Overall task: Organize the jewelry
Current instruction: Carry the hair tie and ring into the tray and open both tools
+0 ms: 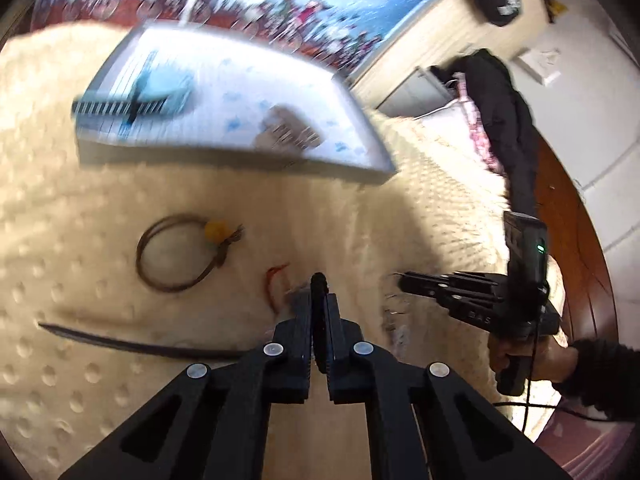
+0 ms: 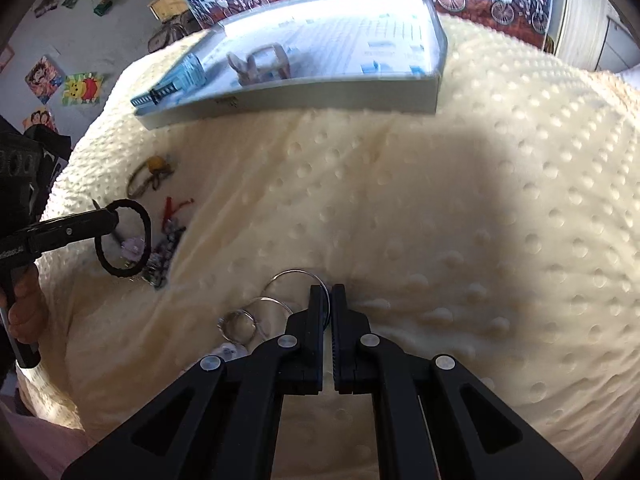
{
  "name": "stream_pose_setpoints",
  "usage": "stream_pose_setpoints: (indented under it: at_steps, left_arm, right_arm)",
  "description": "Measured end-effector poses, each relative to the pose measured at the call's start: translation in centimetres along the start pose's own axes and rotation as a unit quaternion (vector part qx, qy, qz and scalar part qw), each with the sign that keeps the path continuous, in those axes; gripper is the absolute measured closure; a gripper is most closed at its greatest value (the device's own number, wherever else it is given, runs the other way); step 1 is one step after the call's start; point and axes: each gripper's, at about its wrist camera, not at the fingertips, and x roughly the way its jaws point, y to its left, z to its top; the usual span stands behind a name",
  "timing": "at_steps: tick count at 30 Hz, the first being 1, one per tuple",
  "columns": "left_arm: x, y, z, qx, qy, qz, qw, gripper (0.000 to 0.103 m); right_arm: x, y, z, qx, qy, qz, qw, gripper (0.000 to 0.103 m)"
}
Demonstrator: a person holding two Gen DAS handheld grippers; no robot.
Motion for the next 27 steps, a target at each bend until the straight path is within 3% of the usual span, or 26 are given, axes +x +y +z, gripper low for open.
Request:
stream_pose_setpoints:
  at_steps: [7, 18, 27]
  left_arm:
    - [-1.4, -1.8, 1.5, 0.019, -0.033, -0.015, 0.9992, 0.097]
    - [-3.1, -0.7, 7.7, -0.003, -0.104, 0.038, 0.9938, 0.097]
    - [0.5, 1.4, 11.7, 0.005, -0.121, 0.1, 0.9876, 0.097]
  right_arm:
    - [-3.2, 0.3, 2.6, -0.008, -0.06, 0.01, 0.998, 0.1]
    - [-8.4, 0.6, 9.0, -0.002, -0.178, 0.014, 0.984, 0.101]
    - [-4.4, 0.4, 14.3, 0.033, -0.192, 0.009, 0.981, 0.101]
